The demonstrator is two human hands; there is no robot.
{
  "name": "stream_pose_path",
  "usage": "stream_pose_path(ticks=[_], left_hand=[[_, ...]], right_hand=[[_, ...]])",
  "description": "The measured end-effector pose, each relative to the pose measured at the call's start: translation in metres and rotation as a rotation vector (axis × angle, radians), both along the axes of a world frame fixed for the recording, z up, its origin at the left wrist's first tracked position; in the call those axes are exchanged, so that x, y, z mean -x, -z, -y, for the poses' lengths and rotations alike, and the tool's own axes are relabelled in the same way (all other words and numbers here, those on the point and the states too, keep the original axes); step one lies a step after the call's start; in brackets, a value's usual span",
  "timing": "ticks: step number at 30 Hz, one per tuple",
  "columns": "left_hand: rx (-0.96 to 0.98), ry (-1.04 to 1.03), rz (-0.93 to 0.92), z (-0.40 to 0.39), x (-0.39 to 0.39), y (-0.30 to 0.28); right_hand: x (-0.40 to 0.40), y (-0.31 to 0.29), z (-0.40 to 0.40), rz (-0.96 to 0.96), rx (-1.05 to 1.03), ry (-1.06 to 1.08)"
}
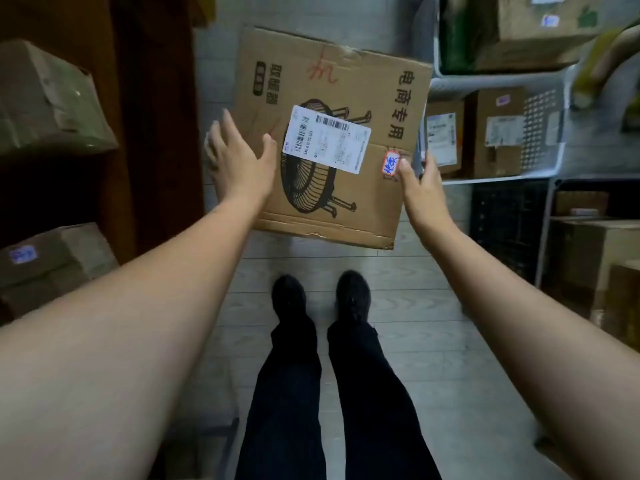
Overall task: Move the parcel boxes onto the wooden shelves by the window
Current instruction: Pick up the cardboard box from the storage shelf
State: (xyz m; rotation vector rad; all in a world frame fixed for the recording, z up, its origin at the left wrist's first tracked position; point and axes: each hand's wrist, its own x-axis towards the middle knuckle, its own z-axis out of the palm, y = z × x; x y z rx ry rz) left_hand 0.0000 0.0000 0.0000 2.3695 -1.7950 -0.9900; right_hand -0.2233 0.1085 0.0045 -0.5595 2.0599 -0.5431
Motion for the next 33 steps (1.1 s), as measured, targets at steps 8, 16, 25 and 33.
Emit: stream_pose_path(ticks=[8,16,25,33], left_hand=[[0.012,-0.191,-0.026,0.01,0.0,0.046],[-0.007,-0.211,-0.081,0.017,-0.007,0.057],[-0.044,-0.215,-0.164,-0.012,-0.008,0.035],[-0.056,-0.269,-0.241,-0.031,0.002,-0.036]], right_hand=[[0.009,0.048,0.004,0.024,0.028,0.054],[0.007,0.069,0.002,0.145,0.063,0.142],[0.011,0.046,-0.015,0.291,0.128,0.21],[0.03,-0.026,-0.024,0.317,0.171,0.165]])
